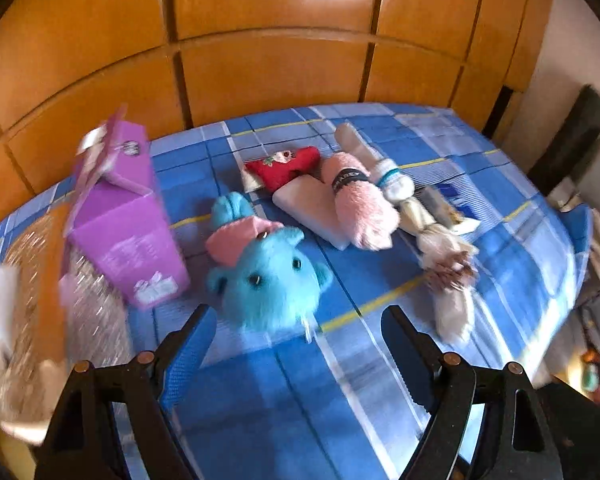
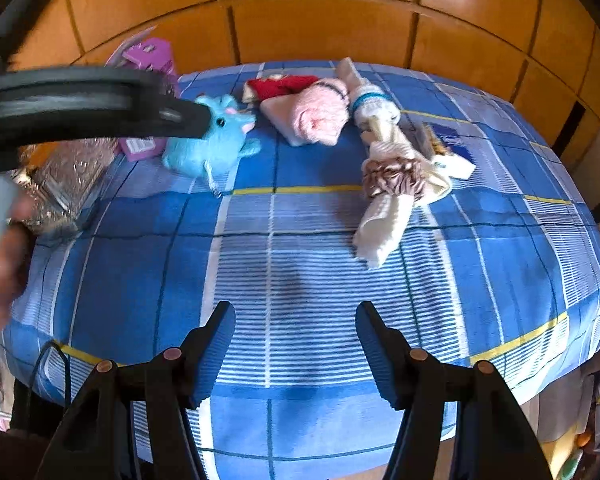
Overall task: Organize soft objects
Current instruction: 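Move the left tool back to the pile and grasp the blue plush toy, then place the blue plush in the tray with the left tool while the right tool grasps a white sock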
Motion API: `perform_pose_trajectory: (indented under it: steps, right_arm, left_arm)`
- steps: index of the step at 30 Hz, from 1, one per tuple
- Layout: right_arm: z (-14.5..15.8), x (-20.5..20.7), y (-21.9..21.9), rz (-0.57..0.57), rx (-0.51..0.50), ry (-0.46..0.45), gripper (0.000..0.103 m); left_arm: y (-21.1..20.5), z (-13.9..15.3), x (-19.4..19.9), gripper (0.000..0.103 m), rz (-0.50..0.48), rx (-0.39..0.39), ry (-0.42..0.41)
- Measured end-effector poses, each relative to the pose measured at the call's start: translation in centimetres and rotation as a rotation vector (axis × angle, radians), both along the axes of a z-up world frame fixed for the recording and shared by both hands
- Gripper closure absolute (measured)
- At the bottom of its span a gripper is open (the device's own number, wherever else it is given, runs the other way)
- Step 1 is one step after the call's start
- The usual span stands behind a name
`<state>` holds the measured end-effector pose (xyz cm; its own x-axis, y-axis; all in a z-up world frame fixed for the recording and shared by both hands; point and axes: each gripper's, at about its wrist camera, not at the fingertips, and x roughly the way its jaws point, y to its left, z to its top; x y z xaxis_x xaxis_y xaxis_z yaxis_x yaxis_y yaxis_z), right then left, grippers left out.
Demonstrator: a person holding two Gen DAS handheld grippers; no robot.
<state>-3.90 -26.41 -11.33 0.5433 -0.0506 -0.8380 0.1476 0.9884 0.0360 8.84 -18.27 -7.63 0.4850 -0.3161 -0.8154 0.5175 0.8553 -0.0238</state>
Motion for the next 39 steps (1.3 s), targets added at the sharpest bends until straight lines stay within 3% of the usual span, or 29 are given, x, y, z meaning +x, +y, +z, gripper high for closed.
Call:
perform_pose_trajectory:
  steps: [7,9,13,17,28,34,39]
  right_arm:
    - [0.5,0.0,-1.1,-0.035,0.033,-0.021,0.040]
    - [0.4,0.0,-1.3,-0.040,0.038,-0.024,0.040]
    - [0.1,0.1,-1.7,-0.049,0.051,-0.022,0.040]
    - [-0.4,0.1,-2.0,-0.062,0.073,-0.013,0.040]
    - [-0.8,0.1,-2.5,-0.088,0.098,0.004,0.040]
    - [-0.4,0.0,-2.2,-0.076,0.085,-0.006,0.040]
    - [-0.5,0.0,-2.2,-0.072,0.082,-0.005,0.040]
  left_arm:
    - [-2.7,-4.2,3.7,0.017,0.057,0.132,-0.006]
    - [-3.0,-4.9,4.4,0.018,0.058,0.136,-0.006]
    - [-2.8,-5.8,4.9,0.040,0.048,0.146,-0.038]
    - [-2.2,-5.7,4.1,0.049,0.024,0.143,-0.083]
    - [-3.3,0.8,4.1,0.050,-0.060,0.038,-0.136]
    - [-3.7,6.3,8.2,0.049,0.014,-0.043,-0.117]
    - [-0.1,11.2,12.2,0.048,0.134,-0.053,-0.209]
